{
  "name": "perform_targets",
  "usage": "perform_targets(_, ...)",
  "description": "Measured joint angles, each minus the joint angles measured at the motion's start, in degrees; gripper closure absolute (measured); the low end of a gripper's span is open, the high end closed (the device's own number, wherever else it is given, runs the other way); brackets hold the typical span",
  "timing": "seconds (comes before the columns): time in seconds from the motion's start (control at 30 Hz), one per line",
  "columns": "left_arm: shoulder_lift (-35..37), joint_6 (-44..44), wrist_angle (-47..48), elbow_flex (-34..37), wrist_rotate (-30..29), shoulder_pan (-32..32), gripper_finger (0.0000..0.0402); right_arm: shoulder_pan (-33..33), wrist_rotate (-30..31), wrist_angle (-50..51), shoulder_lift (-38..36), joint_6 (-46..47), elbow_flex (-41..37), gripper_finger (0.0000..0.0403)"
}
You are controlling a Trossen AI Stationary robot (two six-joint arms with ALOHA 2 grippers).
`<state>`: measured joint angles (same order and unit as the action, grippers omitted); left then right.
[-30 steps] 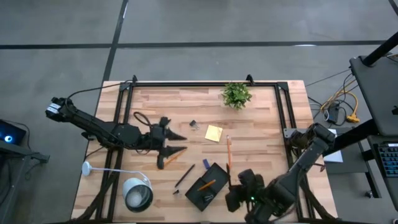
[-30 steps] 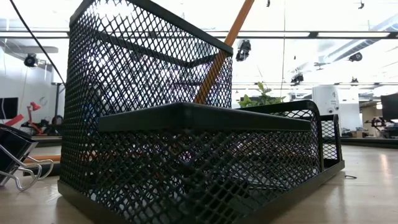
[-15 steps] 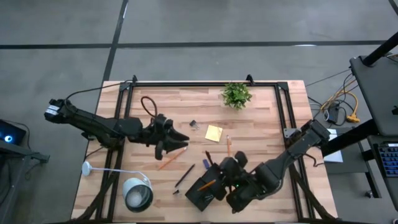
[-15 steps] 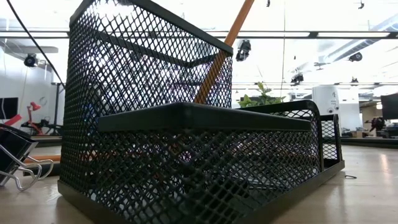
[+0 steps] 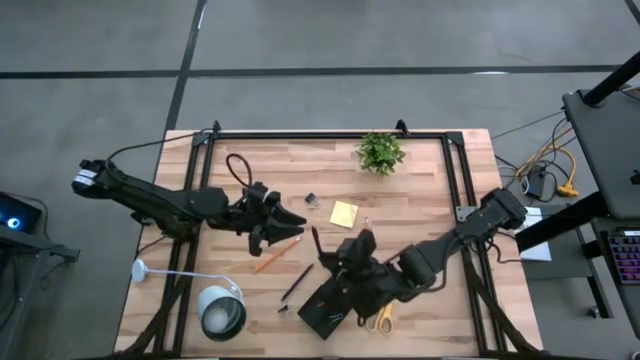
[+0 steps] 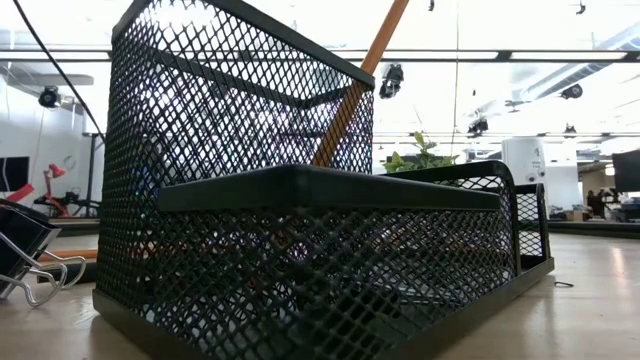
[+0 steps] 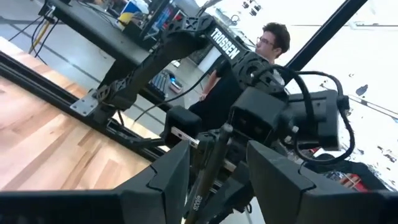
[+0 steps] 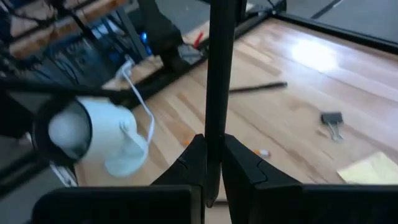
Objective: Pick and place office supplies into organizer
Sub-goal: Put the bottom pen into the desk organizer
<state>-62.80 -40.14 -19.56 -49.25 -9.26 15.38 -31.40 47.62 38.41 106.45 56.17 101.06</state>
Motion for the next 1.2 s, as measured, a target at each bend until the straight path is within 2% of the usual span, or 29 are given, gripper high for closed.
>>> perform_targets(0.2, -0.64, 0.0, -0.41, 0.0, 0.27, 0.0, 0.0257, 1.82, -0.82, -4.96, 0.0, -2.57, 0.0, 0.0383)
perform_targets(0.53, -2.65, 0.01, -1.15, 0.0, 0.75, -0.02, 0.026, 4.26, -4.21, -6.43, 0.09, -2.88, 0.0, 0.0383)
perform_targets(0.67, -3.09, 0.02, -2.78, 0.0, 1.86, -0.02, 0.0286, 4.25, -5.58, -7.08, 0.09, -3.41, 0.0, 0.0383)
perform_targets(0.9, -3.0, 1.16, -3.36, 0.07, 1.7, -0.49, 0.0373, 4.18, -5.68, -7.84, 0.09, -3.44, 0.07, 0.0383)
perform_targets(1.2, -2.44, 3.18, -3.2, 0.08, 2.51, -0.7, 0.0373, 4.08, -5.66, -7.74, 0.09, -3.67, 0.09, 0.0379)
